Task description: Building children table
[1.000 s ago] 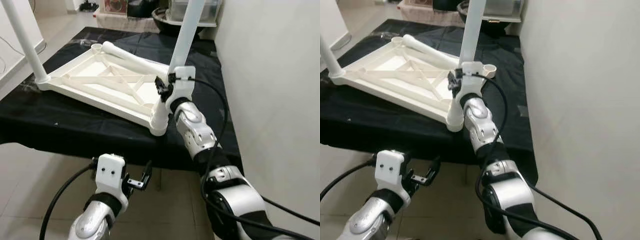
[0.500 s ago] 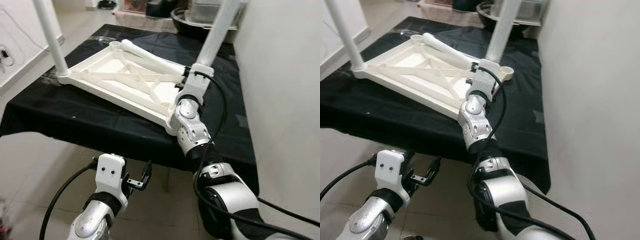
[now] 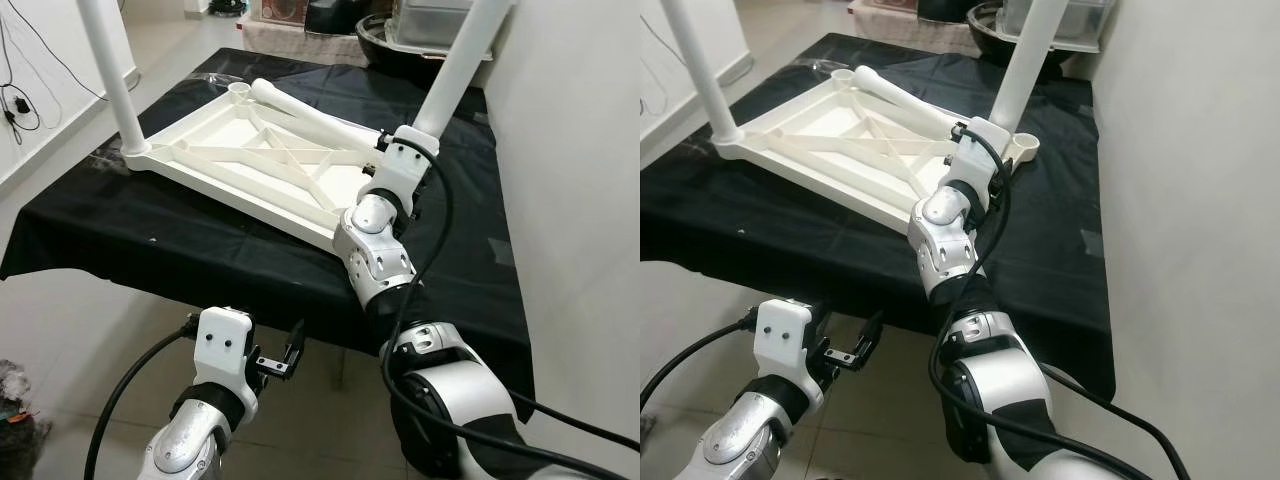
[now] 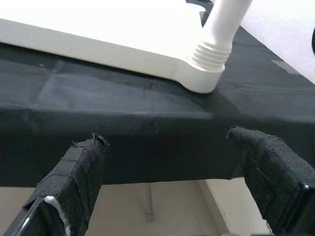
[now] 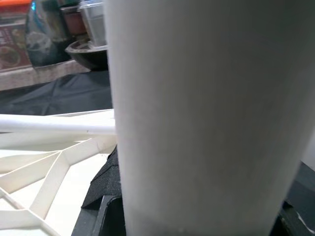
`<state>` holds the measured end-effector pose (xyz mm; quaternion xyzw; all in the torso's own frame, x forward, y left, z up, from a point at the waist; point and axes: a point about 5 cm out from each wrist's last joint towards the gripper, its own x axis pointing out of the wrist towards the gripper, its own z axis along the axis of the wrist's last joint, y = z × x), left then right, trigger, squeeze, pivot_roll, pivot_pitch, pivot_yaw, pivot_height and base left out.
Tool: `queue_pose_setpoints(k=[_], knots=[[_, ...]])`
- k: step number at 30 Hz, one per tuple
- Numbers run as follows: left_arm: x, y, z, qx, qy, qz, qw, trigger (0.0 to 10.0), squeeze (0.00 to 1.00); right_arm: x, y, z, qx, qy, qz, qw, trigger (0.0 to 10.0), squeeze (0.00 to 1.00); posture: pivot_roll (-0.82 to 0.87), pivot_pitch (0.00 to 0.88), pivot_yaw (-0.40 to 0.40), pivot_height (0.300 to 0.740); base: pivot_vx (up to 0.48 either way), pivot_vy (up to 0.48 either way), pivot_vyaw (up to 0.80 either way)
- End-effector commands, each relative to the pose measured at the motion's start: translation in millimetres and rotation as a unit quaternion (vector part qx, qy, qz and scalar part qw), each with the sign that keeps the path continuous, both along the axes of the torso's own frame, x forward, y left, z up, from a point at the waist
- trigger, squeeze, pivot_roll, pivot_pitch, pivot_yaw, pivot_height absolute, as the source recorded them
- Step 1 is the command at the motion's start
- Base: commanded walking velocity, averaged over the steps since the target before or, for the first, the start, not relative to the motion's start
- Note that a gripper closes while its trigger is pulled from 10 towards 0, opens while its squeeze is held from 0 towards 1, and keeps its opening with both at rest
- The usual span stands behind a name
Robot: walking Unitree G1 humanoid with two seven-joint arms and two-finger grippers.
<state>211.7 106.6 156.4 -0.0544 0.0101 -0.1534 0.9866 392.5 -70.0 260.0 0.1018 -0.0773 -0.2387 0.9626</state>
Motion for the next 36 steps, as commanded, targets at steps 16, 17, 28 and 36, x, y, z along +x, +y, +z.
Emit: queue_pose_setpoints(k=[16, 17, 28, 36], knots=[[4.0, -0.1, -4, 0.003, 0.001, -0.002, 1.0, 10.0, 0.0, 4.1, -8.4, 46, -0.011, -0.132, 0.152, 0.979, 10.0, 0.0, 0.08, 0.138, -0.091, 0.74, 0.0, 0.0, 0.0], [4.0, -0.1, -4, 0.003, 0.001, -0.002, 1.0, 10.0, 0.0, 4.1, -8.4, 46, -0.011, -0.132, 0.152, 0.979, 10.0, 0.0, 0.08, 0.138, -0.091, 0.74, 0.0, 0.0, 0.0], [4.4, -0.1, -4, 0.004, -0.001, -0.001, 1.0, 10.0, 0.0, 4.9, 16.1, 2, 0.005, -0.072, 0.366, 0.928, 10.0, 0.0, 0.08, 0.138, -0.09, 0.74, 0.0, 0.0, 0.0], [4.3, -0.9, -4, 0.004, -0.001, -0.001, 1.0, 10.0, 0.0, 3.4, 14.5, 9, 0.009, -0.108, 0.41, 0.906, 10.0, 0.0, 0.08, 0.142, -0.09, 0.74, 0.0, 0.0, 0.0]])
